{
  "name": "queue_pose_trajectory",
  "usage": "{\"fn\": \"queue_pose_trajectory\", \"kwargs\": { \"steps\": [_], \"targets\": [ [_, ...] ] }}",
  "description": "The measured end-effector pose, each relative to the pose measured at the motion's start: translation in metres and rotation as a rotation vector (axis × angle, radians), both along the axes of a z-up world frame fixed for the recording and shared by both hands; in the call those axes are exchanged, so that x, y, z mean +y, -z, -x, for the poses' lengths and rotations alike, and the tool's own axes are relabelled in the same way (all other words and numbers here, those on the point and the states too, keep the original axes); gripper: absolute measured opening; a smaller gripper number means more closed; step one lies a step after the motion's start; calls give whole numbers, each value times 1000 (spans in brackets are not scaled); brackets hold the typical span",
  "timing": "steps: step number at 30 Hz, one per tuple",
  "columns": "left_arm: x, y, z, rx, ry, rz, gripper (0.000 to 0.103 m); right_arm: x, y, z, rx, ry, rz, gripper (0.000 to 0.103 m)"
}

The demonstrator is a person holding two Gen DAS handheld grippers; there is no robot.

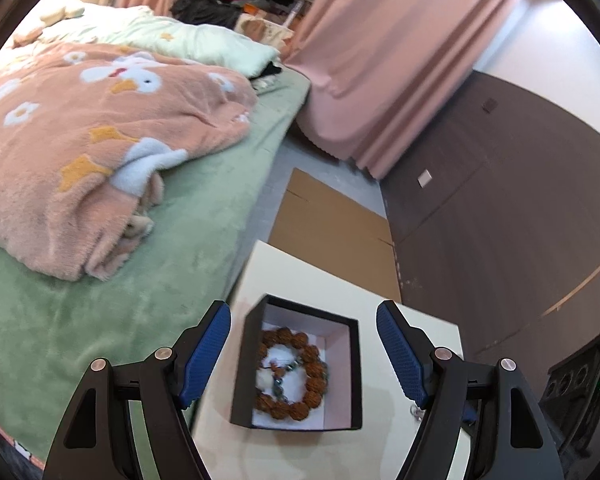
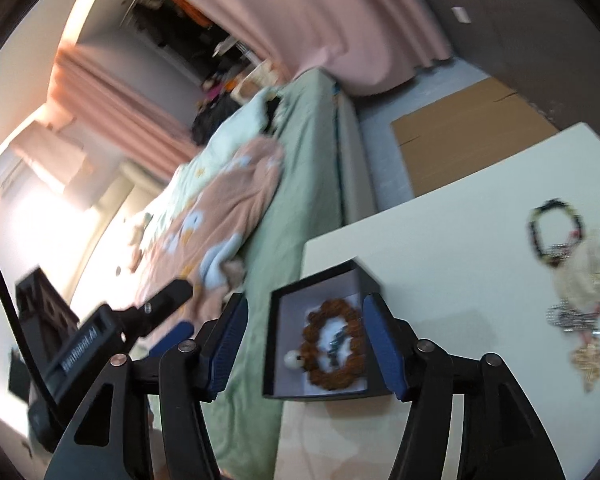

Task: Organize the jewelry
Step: 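Carry both bracelets into the black box and open both tools, then move the left tool to the pile and grasp the white flower ornament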

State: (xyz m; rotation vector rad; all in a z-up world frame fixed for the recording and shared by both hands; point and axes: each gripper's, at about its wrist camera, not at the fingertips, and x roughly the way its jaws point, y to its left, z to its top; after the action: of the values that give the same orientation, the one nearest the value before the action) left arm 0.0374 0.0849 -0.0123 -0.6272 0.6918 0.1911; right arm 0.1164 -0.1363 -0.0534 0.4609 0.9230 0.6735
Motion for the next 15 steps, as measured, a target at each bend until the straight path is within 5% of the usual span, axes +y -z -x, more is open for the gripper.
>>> {"fn": "queue_pose_trajectory", "kwargs": {
  "steps": [4,8,15],
  "targets": [
    [-13,2,-4,9,44,-12,76,-23,-8,1,-11,55,10,62],
    [-23,5,-7,15,68,-17,76,-38,-17,5,-43,109,29,78],
    [-47,6,-11,9,111,-53,76,-55,-26,11,-72,135,78,81]
  ]
}}
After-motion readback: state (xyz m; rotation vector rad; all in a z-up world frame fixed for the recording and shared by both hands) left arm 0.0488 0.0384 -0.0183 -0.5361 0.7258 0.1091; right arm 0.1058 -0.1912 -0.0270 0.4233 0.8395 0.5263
